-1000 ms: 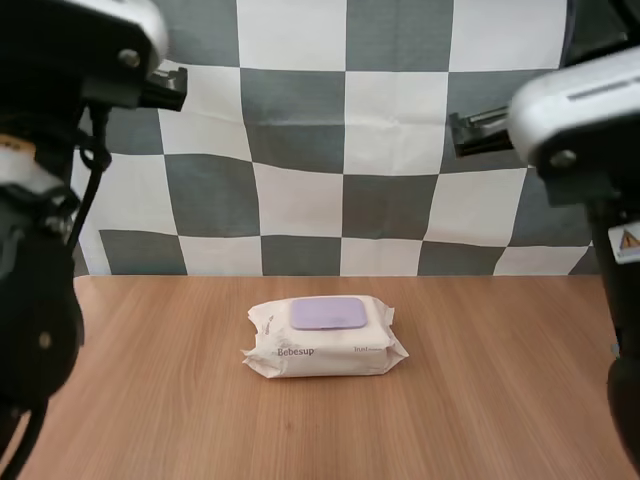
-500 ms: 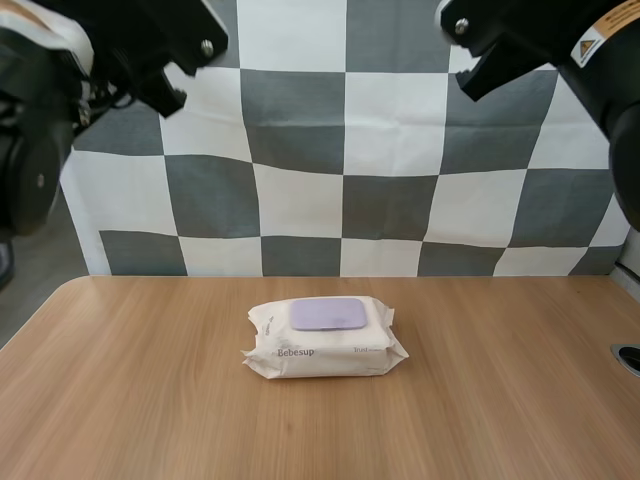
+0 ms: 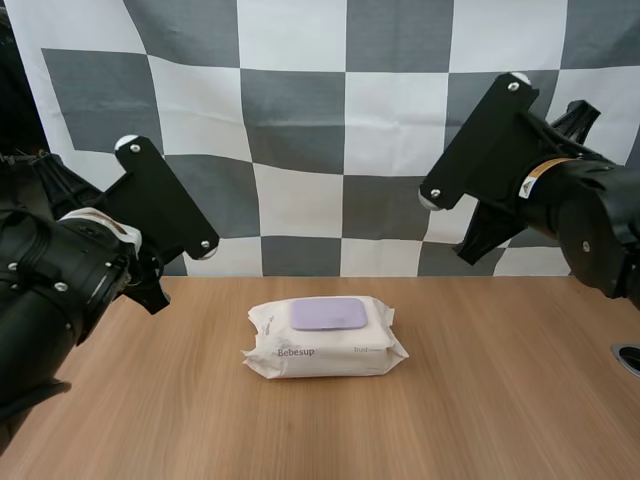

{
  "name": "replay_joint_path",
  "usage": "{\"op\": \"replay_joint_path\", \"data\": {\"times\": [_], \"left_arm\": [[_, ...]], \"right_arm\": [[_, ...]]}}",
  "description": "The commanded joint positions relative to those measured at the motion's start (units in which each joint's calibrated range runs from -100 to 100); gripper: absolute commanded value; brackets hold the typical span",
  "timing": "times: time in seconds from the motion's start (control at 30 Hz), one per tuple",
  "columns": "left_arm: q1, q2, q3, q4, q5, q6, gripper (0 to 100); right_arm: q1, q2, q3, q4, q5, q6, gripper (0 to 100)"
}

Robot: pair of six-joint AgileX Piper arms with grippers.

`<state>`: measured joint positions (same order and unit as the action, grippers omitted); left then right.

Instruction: Open the wet wipes lid

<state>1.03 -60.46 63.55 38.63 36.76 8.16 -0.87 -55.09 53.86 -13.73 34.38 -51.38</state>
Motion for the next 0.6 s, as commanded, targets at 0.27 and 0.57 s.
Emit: {"op": "replay_joint_path", "data": {"times": [0.27, 0.57], "left_arm": [[0.05, 9.0, 0.0, -45.1, -3.4, 16.5, 0], [0.05, 17.1, 0.0, -65.0, 3.9, 32.1, 0]], "right_arm": [[0.0, 0.1, 0.0, 5.6, 23.0, -3.3, 0], [0.0, 0.2, 0.0, 11.1, 23.1, -9.8, 0]]}}
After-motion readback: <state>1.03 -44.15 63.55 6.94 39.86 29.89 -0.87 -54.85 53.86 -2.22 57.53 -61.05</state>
